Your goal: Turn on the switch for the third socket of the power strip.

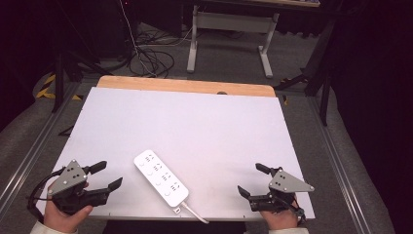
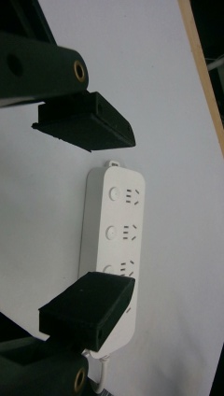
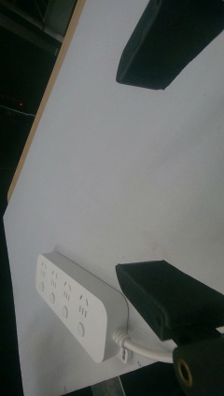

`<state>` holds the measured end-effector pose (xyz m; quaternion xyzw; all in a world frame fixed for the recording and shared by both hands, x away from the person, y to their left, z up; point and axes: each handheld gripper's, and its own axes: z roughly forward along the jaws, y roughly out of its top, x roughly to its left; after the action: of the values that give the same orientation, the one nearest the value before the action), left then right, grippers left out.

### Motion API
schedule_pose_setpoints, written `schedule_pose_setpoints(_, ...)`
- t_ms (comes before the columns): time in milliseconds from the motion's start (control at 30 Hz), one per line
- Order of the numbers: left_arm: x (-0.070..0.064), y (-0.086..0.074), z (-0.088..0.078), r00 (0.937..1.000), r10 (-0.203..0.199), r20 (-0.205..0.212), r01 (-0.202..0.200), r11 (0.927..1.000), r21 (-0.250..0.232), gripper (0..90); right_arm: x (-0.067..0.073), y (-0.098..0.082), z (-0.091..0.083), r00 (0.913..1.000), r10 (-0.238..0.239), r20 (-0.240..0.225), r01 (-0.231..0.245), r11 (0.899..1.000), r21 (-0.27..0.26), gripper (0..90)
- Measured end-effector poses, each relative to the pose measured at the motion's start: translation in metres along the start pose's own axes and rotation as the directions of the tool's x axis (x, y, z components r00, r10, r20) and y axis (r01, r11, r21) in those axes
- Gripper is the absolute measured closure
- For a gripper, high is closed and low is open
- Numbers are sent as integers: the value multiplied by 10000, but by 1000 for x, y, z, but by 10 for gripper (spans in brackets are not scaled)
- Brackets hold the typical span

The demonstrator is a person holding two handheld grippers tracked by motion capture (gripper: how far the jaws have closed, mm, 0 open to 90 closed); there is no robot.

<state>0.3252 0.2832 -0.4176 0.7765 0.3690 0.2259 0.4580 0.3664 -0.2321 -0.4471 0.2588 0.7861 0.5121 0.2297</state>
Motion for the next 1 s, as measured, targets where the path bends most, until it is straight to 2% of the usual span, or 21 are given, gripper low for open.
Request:
schedule_pose_setpoints(67,-1,3,1,9999,136,57,-137,9999,21,338,0,0,0,10000,-1,-8,1,10000,12,85)
schedule_pose_setpoints(133,-2,7,1,9993,377,50,-377,9993,78,343,0,0,0,10000,3,-30,-3,10000,19,85)
schedule_pose_setpoints(267,-5,15,5,9982,551,249,-555,9983,151,350,1,0,1,10000,-15,-43,16,10000,52,85)
schedule_pose_setpoints(367,-6,20,10,9980,489,396,-498,9985,207,351,1,0,1,10000,-28,-50,28,10000,61,85)
schedule_pose_setpoints(500,-8,27,17,9973,608,415,-622,9975,328,352,0,0,1,10000,-15,-60,15,10000,56,85)
schedule_pose_setpoints(1000,-11,43,40,9964,546,648,-590,9960,677,368,0,-1,2,9999,35,-113,-34,10000,87,87)
